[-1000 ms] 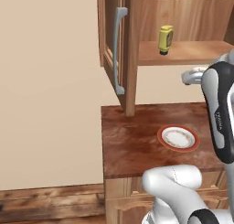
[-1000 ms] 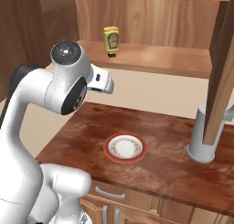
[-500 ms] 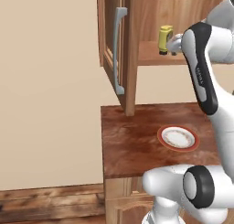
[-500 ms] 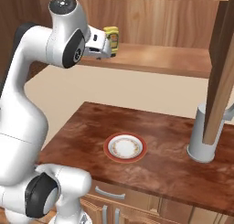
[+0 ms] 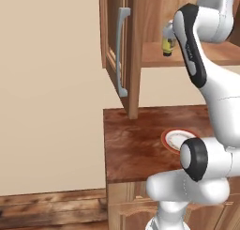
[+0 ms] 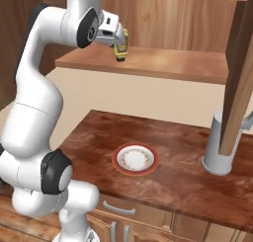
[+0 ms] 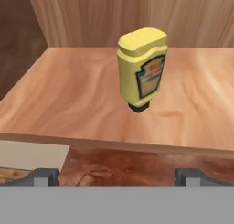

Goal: Move the hot dog bun to the plate on the dining table and place the condiment next to that plate. Then navigate to the fridge and take the sausage and place it on the plate as well.

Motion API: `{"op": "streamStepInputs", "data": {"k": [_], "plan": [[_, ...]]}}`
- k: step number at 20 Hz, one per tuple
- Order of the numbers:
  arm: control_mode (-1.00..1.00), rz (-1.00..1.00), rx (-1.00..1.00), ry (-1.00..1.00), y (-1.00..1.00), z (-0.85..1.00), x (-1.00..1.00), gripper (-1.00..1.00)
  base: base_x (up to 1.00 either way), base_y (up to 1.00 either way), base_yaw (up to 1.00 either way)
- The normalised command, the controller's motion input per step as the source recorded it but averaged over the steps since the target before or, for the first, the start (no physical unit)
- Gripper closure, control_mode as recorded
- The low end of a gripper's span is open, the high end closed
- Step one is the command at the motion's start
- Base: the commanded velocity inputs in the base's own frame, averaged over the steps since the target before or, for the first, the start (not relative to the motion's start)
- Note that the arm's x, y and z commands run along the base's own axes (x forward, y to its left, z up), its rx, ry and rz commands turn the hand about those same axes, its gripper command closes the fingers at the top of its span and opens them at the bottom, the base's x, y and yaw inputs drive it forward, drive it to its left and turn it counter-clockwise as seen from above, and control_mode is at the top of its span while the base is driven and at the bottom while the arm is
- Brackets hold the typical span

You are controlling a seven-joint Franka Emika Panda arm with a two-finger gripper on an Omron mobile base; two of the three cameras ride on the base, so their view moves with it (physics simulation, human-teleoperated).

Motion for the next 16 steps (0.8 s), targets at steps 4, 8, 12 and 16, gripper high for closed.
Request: {"op": "streamStepInputs", "data": {"k": [4,8,12,16], "plan": [[-1.00,-0.12,-0.12,-0.08,0.17,0.00,0.43,-1.00,0.00,0.00,0.00],[-1.00,-0.15,-0.15,-0.06,0.09,-0.06,0.56,-1.00,0.00,0.00,0.00],[-1.00,-0.15,-0.13,-0.07,0.06,-0.08,0.45,-1.00,0.00,0.00,0.00],[-1.00,-0.16,-0.07,0.00,0.00,0.00,0.46,-1.00,0.00,0.00,0.00]]}}
